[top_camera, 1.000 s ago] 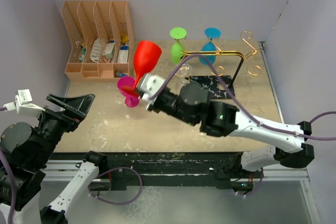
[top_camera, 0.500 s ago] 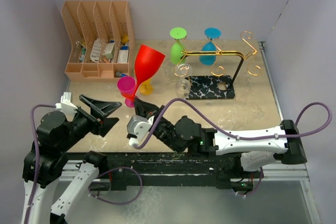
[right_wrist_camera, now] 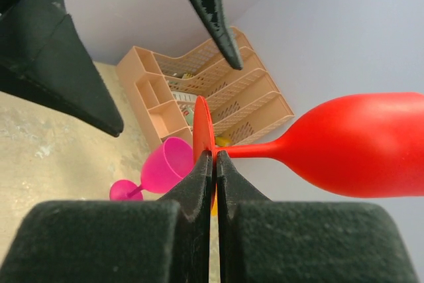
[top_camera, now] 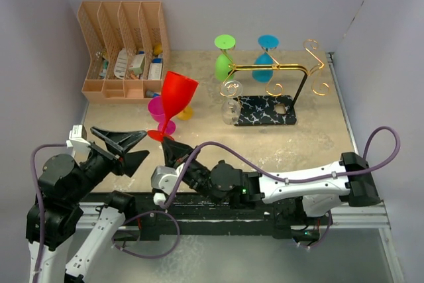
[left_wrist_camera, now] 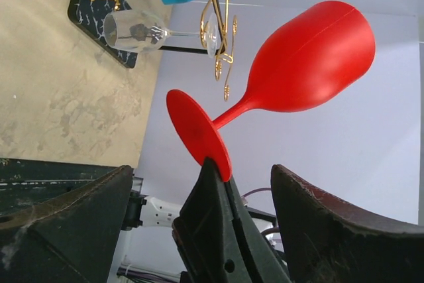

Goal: Take the wine glass off the wine glass rack

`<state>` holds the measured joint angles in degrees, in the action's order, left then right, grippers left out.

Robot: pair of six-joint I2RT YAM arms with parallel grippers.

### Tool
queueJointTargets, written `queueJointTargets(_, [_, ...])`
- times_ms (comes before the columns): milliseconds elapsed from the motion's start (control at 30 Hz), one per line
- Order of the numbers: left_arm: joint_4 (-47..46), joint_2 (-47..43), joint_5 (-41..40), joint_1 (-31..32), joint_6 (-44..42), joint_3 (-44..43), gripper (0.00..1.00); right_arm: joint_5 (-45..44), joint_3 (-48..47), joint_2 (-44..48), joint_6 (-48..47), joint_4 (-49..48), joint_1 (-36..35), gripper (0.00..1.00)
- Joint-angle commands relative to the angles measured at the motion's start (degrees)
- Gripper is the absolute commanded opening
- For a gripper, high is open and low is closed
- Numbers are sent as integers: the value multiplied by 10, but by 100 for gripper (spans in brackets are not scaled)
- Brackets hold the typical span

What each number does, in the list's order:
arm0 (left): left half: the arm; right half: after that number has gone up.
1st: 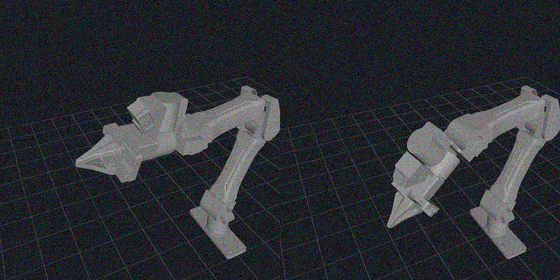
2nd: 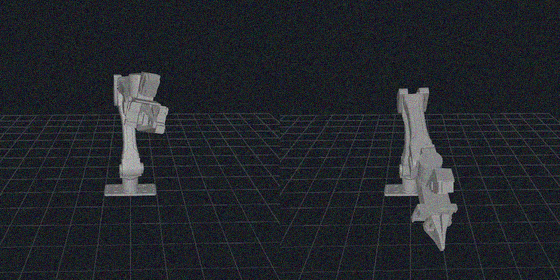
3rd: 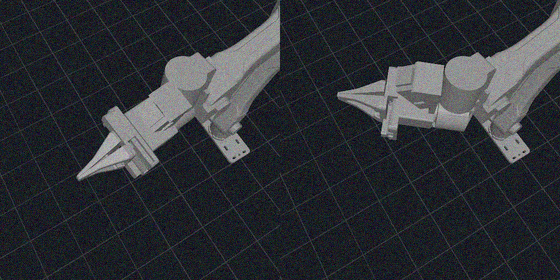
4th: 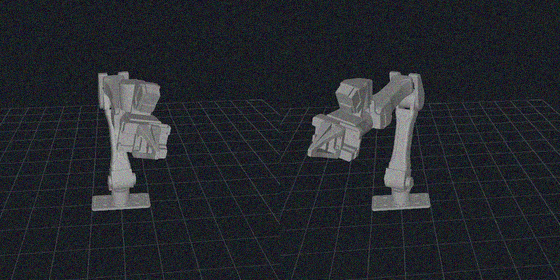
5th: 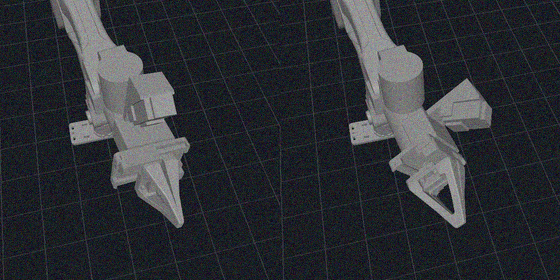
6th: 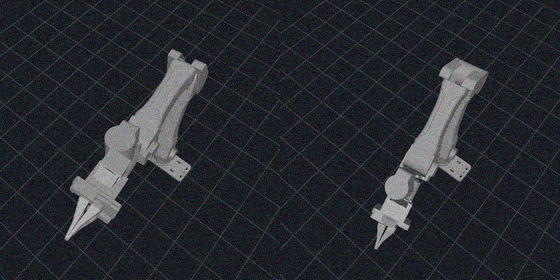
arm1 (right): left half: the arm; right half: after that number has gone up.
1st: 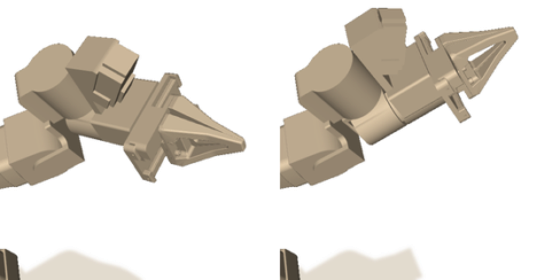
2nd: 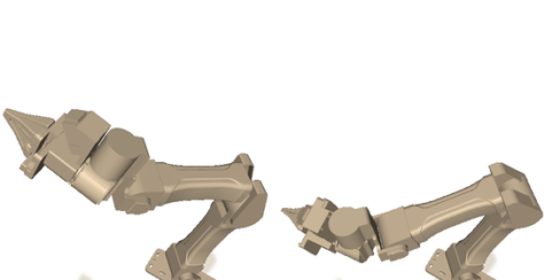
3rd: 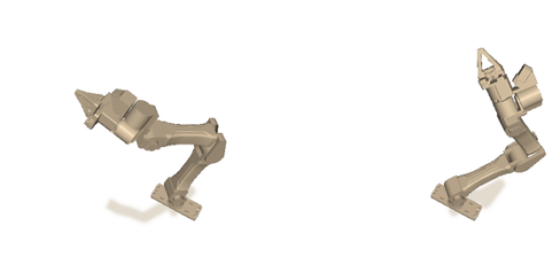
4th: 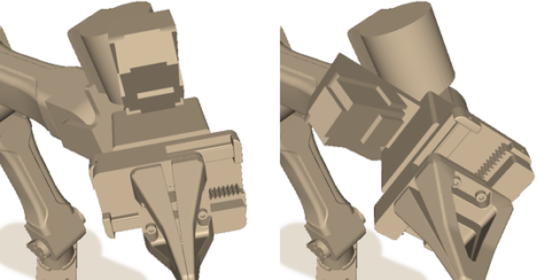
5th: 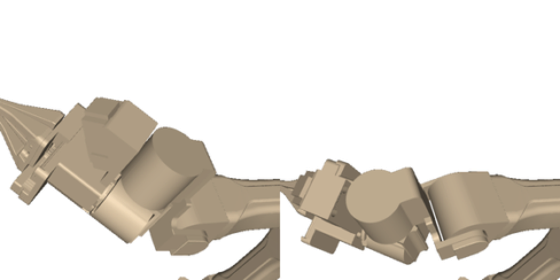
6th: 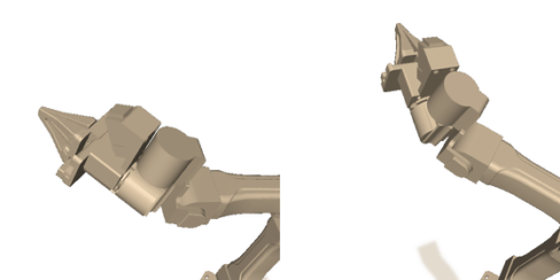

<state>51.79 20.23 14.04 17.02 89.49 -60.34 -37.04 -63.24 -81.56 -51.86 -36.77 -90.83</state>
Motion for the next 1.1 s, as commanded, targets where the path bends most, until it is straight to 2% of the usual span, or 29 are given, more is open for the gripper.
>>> queueJointTargets(0, [-16,-11,-17,2,21,2,87,-16,1,-1,-10,-45,-12,0])
queueJointTargets(167, [-28,-13,-9,2,28,18,83,-2,6,-5,-8,-43,-21,0])
queueJointTargets(533, [-87,-31,21,3,47,84,52,28,32,-4,-15,-68,-42,0])
queueJointTargets(633, [-99,-39,25,2,53,94,37,28,33,-7,-15,-67,-43,0])
queueJointTargets(767, [-102,-47,24,3,55,101,4,24,35,-11,-17,-67,-43,0])
queueJointTargets(833, [-97,-51,22,3,52,105,0,17,35,-12,-14,-61,-43,1])
queueJointTargets(867, [-94,-54,19,3,51,108,0,8,33,-12,-10,-55,-44,7])
queueJointTargets(967, [-88,-69,0,3,35,117,0,-24,24,-6,27,-17,-47,34])
queueJointTargets(1067, [-56,-90,-46,2,3,122,0,-51,13,19,94,61,-52,43])
